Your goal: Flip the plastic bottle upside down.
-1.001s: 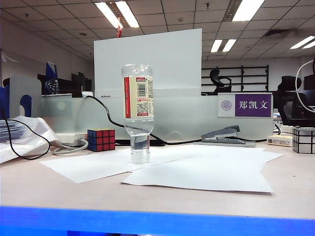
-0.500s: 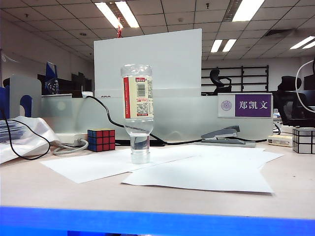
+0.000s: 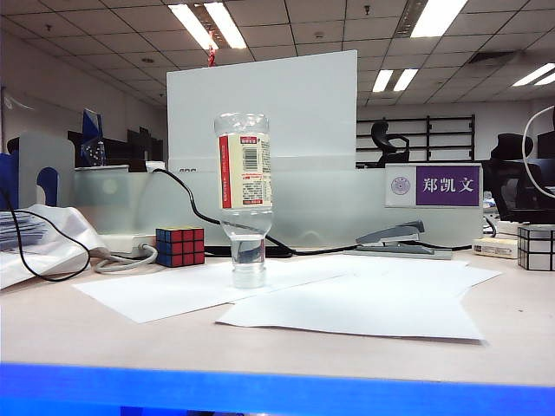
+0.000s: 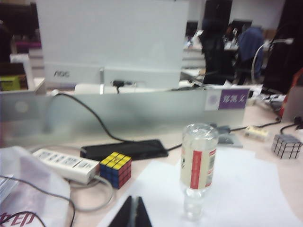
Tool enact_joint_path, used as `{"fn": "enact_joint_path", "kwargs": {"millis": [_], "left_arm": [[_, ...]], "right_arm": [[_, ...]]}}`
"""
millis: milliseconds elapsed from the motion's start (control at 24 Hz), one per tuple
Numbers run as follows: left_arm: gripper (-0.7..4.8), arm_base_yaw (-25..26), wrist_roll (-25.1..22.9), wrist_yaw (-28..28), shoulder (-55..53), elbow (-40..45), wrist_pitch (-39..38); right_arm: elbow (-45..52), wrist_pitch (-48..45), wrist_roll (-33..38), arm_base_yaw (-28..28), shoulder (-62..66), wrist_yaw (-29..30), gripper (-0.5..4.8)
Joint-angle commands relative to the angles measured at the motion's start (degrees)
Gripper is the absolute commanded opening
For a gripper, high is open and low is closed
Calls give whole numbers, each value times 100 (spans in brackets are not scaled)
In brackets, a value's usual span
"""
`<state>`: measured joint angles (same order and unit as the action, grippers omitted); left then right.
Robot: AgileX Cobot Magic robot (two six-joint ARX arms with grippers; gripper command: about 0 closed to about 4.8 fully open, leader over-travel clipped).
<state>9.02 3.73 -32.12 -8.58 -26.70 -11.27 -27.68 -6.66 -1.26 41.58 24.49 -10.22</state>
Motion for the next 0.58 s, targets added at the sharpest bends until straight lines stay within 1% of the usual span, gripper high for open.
{"fn": "enact_joint_path", "kwargs": {"millis": [42,125,209,292,334,375,584], "left_arm": [[-5,9,531,0,728,470,103],[-5,9,605,-15,848,629,98],[-5,2,584,-20,844,645,-225],[-5,4,448,-2,844,673,-396],[-5,4,417,-2,844,680,-457],[-5,4,422,-2,844,686,-474],[-5,4,417,144,844,715,-450]], "right_arm": [[376,-584,278,-13,109,424,-5],[549,-890,280,-13,210,664,-5],[699,-1167,284,-15,354,848,-5],[780,-1327,299,-11,472,1043,-5],[807,-1388,343,-22,568,1032,-5],[826,-1423,378,-46,638,1060,-5],[828,-1639,737,-138,1233,1580,-5]]}}
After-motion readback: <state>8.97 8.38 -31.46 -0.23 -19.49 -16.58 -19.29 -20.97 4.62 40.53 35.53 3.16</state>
